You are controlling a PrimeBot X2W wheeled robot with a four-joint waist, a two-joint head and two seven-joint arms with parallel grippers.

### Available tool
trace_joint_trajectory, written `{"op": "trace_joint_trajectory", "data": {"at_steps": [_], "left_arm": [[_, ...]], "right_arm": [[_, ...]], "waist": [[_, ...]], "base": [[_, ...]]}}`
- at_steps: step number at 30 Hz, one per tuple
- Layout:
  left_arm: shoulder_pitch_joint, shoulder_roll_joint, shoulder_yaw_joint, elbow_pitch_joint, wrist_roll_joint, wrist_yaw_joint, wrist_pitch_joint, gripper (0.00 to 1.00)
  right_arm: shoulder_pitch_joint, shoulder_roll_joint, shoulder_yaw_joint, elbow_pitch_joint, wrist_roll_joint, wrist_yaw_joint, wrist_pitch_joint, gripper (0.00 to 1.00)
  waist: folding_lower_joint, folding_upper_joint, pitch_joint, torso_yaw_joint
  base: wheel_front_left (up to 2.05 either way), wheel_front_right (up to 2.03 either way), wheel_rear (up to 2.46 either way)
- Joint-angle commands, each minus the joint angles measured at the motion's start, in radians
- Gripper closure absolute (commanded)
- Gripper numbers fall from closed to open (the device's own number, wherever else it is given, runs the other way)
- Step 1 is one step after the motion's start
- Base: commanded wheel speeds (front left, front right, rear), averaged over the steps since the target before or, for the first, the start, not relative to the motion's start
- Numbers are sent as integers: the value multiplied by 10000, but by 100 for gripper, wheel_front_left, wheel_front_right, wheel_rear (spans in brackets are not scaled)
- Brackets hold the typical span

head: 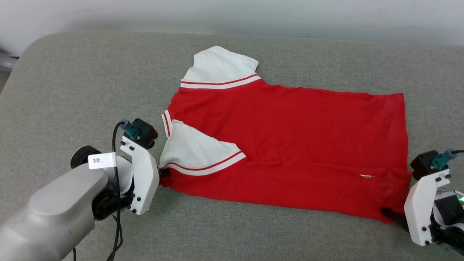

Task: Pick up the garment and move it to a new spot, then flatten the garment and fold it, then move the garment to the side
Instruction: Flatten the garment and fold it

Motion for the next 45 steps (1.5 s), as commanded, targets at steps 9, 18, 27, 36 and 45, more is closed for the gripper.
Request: {"op": "trace_joint_trajectory", "data": {"at_steps": [9, 18, 27, 36, 45], "left_arm": [[517, 212, -62, 175, -256, -4, -368, 100], [1258, 922, -117, -583, -377, 211, -601, 100], [2287, 1945, -230, -2271, -566, 865, -545, 100], [3306, 1924, -354, -2584, -912, 1270, -607, 100], [3539, 1408, -354, -1469, -902, 1159, -878, 15]], "right_arm": [[97, -19, 559, 101, 275, 1, -962, 100], [720, -671, 259, -1048, 585, 0, -1621, 100], [2097, -1147, -616, -2292, 717, -2, -1317, 100], [3268, -833, -1467, -2111, 548, -5, -745, 100], [3474, -214, -1383, -1317, 311, -5, -1200, 44]], "waist": [[0, 0, -614, -297], [0, 0, -1636, -520], [0, 0, -2055, -595], [0, 0, -1827, -564], [0, 0, -1665, -465]], "base": [[0, 0, 0], [0, 0, 0], [0, 0, 0], [0, 0, 0], [0, 0, 0]]}}
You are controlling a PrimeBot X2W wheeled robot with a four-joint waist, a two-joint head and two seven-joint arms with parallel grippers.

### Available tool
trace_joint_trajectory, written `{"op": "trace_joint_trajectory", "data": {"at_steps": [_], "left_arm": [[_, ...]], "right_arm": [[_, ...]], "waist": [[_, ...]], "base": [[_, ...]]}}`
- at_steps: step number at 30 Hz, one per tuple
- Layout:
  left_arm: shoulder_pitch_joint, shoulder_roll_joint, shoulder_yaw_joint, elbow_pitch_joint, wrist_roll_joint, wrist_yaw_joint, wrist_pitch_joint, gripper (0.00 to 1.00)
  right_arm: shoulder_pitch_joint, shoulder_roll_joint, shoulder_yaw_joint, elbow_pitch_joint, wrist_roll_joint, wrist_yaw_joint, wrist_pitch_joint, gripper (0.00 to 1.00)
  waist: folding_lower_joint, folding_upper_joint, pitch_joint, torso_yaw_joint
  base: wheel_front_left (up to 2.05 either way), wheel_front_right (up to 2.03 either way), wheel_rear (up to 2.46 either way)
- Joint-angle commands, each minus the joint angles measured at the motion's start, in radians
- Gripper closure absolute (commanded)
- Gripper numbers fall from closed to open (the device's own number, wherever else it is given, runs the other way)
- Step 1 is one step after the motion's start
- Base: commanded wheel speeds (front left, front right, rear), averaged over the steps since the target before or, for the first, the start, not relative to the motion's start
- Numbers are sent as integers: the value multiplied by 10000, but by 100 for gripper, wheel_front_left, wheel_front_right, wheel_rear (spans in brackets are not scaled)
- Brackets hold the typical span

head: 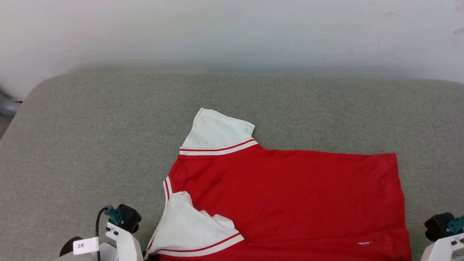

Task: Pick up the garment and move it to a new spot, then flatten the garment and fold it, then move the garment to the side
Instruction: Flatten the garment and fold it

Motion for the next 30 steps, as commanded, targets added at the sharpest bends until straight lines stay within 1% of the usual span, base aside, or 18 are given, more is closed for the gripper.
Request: {"op": "trace_joint_trajectory", "data": {"at_steps": [1, 5, 8, 15, 18, 22, 25, 26, 28, 30], "left_arm": [[-21, 101, 87, 124, 93, 50, -137, 0], [-173, 233, 220, 45, 296, 74, -527, 0], [-370, 436, 458, -192, 428, 210, -901, 0], [-1285, 697, 1141, -699, 853, 541, -1629, 0], [-1845, 599, 1367, -667, 1148, 624, -1822, 0], [-2770, 312, 1698, -357, 1524, 593, -2096, 0], [-3439, -4, 1910, 13, 1552, 399, -2075, 0], [-3697, -106, 1953, 189, 1563, 264, -1994, 0], [-4197, -273, 2014, 537, 1475, -13, -1686, 0], [-4670, -442, 2027, 874, 1230, -349, -1092, 0]], "right_arm": [[112, 58, -110, 39, -24, -18, -173, 0], [107, 299, -452, -133, -267, -14, -1099, 0], [45, 614, -944, -402, -488, -14, -1940, 0], [-373, 1843, -2105, -1325, -1988, -14, -4108, 0], [-614, 2435, -2400, -1789, -2677, -14, -4880, 0], [-818, 3131, -2572, -2317, -3432, -14, -5621, 0], [-951, 3482, -2515, -2642, -3853, -14, -5862, 0], [-987, 3573, -2480, -2737, -3968, -14, -5910, 0], [-1055, 3726, -2382, -2900, -4131, -14, -5955, 0], [-1147, 3852, -2303, -3074, -4240, -14, -5964, 0]], "waist": [[0, 0, -62, 29], [0, 0, -313, 75], [0, 0, -486, 100], [0, 0, -550, -29], [0, 0, -425, -171], [0, 0, -93, -411], [0, 0, 314, -633], [0, 0, 461, -705], [0, 0, 811, -875], [0, 0, 1212, -1057]], "base": [[0, 0, 0], [0, 0, 0], [0, 0, 0], [0, 0, 0], [0, 0, 0], [0, 0, 0], [0, 0, 0], [0, 0, 0], [0, 0, 0], [0, 0, 0]]}}
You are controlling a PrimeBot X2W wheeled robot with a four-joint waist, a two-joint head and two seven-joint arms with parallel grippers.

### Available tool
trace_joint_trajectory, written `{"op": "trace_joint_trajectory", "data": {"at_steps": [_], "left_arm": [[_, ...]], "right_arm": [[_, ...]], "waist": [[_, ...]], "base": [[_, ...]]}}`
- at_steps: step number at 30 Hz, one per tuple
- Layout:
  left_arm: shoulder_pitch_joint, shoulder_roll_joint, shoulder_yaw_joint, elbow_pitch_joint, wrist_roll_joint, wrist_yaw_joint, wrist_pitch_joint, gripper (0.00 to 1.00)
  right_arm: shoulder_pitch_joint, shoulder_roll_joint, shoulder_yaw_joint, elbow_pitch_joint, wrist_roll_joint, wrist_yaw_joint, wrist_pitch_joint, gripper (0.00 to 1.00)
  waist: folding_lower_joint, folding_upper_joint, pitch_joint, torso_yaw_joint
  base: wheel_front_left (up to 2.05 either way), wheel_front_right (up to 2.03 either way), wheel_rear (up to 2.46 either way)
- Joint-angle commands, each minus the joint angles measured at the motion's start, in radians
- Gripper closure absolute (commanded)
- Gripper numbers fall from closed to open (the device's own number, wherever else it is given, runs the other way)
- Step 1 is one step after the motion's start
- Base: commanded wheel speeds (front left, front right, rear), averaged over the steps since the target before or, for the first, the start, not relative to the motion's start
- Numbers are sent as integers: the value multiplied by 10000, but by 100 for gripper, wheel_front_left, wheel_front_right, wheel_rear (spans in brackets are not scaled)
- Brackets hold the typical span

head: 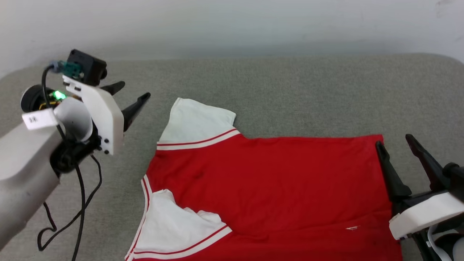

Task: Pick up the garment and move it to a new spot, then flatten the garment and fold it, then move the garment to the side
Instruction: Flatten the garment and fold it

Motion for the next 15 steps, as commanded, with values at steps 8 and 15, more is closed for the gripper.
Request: {"op": "trace_joint_trajectory", "data": {"at_steps": [8, 15], "left_arm": [[-2192, -409, -255, 1163, -850, -622, 3335, 0], [-3296, -651, -543, 1818, -991, -694, 5150, 0]], "right_arm": [[-667, 351, 225, -544, -370, -8, -89, 0], [-1051, 361, 285, -699, -501, -8, -123, 0]], "waist": [[-1, -1, 1996, -921], [-1, -1, 2914, -1197]], "base": [[0, 0, 0], [0, 0, 0]]}}
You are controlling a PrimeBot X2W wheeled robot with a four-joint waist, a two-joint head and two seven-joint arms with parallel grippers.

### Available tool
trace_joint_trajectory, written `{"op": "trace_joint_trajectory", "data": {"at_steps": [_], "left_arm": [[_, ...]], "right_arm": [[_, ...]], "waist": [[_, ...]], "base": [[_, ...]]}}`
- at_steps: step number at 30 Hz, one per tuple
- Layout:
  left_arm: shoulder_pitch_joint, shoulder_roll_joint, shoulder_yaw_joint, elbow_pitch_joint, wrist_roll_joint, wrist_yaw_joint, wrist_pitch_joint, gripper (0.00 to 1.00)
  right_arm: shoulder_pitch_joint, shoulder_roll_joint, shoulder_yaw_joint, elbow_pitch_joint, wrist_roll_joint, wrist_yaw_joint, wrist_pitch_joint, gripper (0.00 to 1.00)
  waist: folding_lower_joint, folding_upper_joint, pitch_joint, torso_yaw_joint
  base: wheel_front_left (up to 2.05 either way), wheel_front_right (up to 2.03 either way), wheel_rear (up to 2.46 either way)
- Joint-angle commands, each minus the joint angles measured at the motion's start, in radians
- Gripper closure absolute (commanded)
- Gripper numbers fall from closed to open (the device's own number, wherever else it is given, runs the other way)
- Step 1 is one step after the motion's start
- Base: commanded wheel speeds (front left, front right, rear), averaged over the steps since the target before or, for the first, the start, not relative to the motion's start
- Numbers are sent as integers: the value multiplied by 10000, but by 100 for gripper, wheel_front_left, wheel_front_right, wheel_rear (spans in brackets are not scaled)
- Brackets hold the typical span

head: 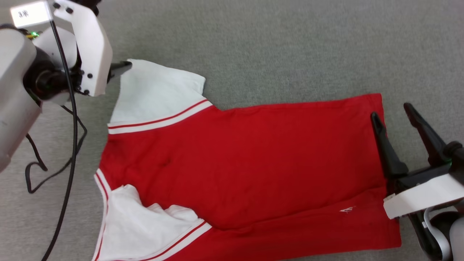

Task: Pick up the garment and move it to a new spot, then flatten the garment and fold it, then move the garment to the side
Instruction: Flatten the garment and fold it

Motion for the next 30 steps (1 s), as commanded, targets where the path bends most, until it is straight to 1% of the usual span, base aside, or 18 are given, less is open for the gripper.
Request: {"op": "trace_joint_trajectory", "data": {"at_steps": [1, 5, 8, 12, 15, 16, 17, 20, 23, 25, 27, 30], "left_arm": [[-243, -62, -77, 171, 56, -38, 191, 0], [-573, -216, -307, 627, 212, -51, 713, 0], [-653, -331, -378, 887, 189, -78, 778, 0], [-361, -517, -727, 1173, 303, -101, 896, 0], [-1, -462, -1149, 1287, 385, -111, 1132, 0], [109, -429, -1211, 1280, 378, -119, 1113, 60], [241, -419, -1245, 1273, 328, -123, 1059, 100], [356, -388, -1361, 1122, 369, -130, 733, 100], [244, -304, -1428, 878, 570, -134, 310, 100], [112, -303, -1439, 638, 594, -135, -12, 100], [7, -330, -1415, 385, 562, -134, -339, 100], [-124, -340, -1461, 6, 626, -128, -746, 100]], "right_arm": [[-245, 33, -4, -79, -36, -8, -16, 0], [-531, -15, 8, -126, -15, -8, -32, 0], [-715, -35, 71, -129, 12, -8, -45, 0], [-858, -83, 75, -54, 14, -8, -82, 0], [-946, -122, 51, 0, 70, -8, -93, 0], [-989, -131, 41, 13, 85, -8, -82, 0], [-1016, -140, 18, 29, 92, -8, -78, 0], [-1080, -264, -100, 62, 135, -8, -17, 0], [-1258, -626, -233, 38, 165, -8, 219, 0], [-1407, -1013, -265, 20, 235, -8, 570, 0], [-1629, -1544, -141, 94, 403, -8, 1147, 0], [-2049, -2393, 137, 341, 974, -10, 2352, 0]], "waist": [[-2, 0, 599, -296], [-2, 0, 1082, -424], [-2, 0, 1368, -508], [-2, 0, 1571, -525], [-2, 0, 1585, -533], [-2, 0, 1570, -537], [-2, 0, 1536, -539], [-2, 0, 1372, -476], [-2, 0, 1079, -334], [-2, 0, 848, -221], [-2, 0, 597, -88], [-2, 0, 286, 140]], "base": [[0, 0, 0], [0, 0, 0], [0, 0, 0], [0, 0, 0], [0, 0, 0], [0, 0, 0], [0, 0, 0], [0, 0, 0], [0, 0, 0], [0, 0, 0], [0, 0, 0], [0, 0, 0]]}}
